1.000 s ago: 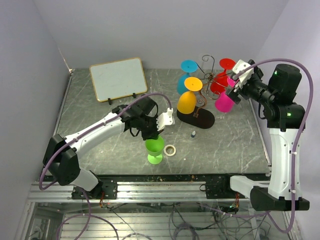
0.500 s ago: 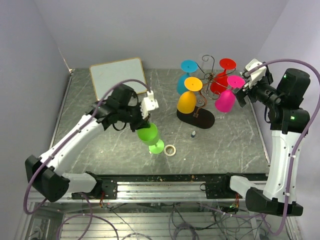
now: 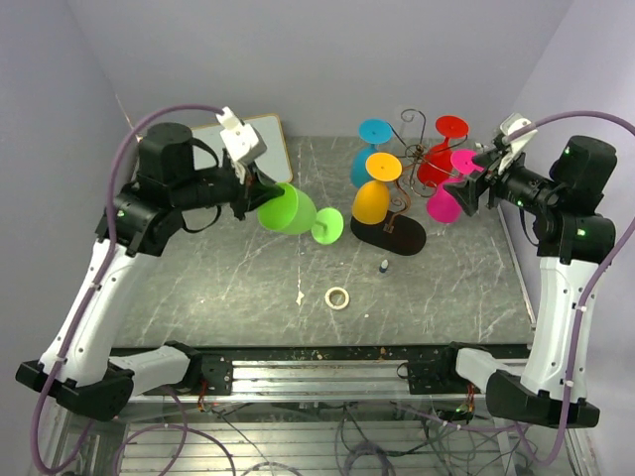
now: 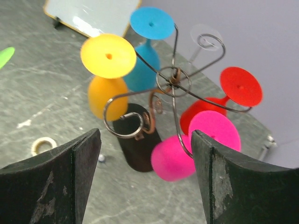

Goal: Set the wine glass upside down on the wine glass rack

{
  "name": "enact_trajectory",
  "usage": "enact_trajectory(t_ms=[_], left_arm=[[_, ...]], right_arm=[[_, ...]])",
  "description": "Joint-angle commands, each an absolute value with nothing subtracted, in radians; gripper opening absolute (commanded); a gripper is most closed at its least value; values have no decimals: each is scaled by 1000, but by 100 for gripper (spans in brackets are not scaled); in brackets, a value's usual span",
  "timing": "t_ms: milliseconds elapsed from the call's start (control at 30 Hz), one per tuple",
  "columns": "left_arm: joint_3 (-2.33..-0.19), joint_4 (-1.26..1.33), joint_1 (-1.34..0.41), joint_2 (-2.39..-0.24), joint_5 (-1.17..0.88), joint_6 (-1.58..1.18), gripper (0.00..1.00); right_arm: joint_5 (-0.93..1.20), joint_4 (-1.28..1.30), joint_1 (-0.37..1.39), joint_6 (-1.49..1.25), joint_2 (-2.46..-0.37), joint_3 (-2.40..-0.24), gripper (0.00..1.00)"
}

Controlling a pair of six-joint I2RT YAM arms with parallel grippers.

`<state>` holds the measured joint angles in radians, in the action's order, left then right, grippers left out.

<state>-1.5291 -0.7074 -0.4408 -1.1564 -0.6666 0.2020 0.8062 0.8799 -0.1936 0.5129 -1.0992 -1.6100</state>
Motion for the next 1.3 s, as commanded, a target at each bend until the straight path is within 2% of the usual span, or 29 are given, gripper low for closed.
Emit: enact_trajectory(t_ms=[0, 167, 333, 533, 700, 800, 967, 1267], left_arm=[[-1689, -689, -434, -1164, -685, 97, 7], [-1815, -629, -434, -1207, -655, 19, 7], [-1920, -571, -434, -1274, -600, -2, 7], [-1994, -522, -434, -1331, -567, 9, 7], [-2004, -519, -434, -1344, -548, 96, 7], [-2001, -527, -434, -1345, -534, 140, 7], [-1997, -535, -433, -1347, -518, 191, 7], [-1993, -538, -434, -1353, -512, 222, 7]], right_arm=[[959, 792, -201, 326, -1115, -1619, 76], [1109, 631, -187, 111, -1141, -1602, 73], [1164, 501, -103, -26, -1218, -1606, 72], [1156, 411, 49, -110, -1319, -1645, 72], [1120, 129, 151, -291, -1341, -1563, 72], [1085, 99, 213, -330, -1394, -1585, 72], [1018, 86, 265, -370, -1457, -1624, 68], [993, 44, 315, -441, -1524, -1666, 53]])
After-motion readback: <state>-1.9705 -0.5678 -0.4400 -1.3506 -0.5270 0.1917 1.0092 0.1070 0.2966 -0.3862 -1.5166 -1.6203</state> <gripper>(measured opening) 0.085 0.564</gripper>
